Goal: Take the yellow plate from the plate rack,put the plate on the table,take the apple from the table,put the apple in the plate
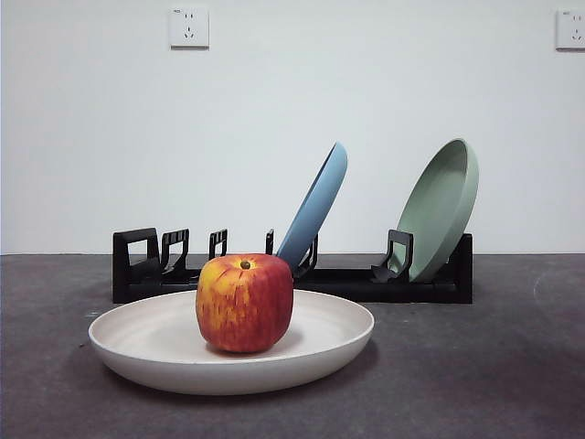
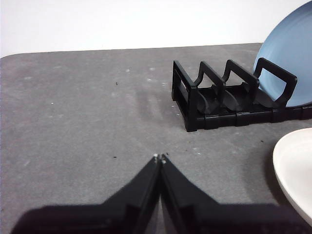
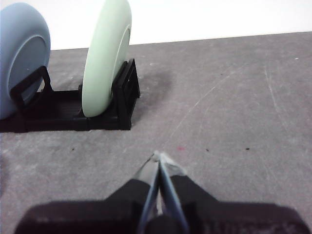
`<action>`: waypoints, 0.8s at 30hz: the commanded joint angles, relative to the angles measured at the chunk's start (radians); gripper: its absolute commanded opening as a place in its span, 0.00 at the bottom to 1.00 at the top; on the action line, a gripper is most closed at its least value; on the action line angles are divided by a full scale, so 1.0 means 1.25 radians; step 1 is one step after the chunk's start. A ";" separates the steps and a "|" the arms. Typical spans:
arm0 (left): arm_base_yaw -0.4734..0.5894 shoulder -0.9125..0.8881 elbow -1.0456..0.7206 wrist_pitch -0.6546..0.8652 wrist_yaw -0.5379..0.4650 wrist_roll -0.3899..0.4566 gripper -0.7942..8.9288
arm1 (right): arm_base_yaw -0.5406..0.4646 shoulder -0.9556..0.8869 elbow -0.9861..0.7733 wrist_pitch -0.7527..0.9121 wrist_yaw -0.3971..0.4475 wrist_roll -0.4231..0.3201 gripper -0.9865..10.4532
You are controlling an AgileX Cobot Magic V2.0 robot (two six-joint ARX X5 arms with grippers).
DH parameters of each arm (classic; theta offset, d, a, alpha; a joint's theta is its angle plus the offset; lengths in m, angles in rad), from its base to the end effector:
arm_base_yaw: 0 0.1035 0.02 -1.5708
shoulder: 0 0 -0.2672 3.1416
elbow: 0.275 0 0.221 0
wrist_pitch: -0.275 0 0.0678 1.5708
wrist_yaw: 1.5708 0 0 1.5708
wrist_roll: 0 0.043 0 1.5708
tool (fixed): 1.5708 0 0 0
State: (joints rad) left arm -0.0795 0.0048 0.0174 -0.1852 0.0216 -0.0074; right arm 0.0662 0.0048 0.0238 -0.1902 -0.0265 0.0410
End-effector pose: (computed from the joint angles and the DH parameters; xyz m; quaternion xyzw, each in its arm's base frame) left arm 0.0736 -0.0068 0.1484 -0.0012 0.0863 -0.0500 0.9950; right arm 0.0732 0.0060 0.1500 0.0187 0.0864 0.0444 0.9951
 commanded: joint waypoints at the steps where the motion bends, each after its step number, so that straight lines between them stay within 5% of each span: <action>1: 0.002 -0.002 -0.011 -0.001 0.005 0.008 0.08 | 0.000 -0.003 -0.013 0.003 -0.001 0.020 0.09; 24: 0.002 -0.002 -0.011 -0.001 0.005 0.008 0.08 | 0.000 -0.002 -0.012 0.003 0.003 0.042 0.09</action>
State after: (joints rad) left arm -0.0795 0.0048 0.0174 -0.1852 0.0216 -0.0074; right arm 0.0662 0.0040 0.0238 -0.1902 -0.0257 0.0826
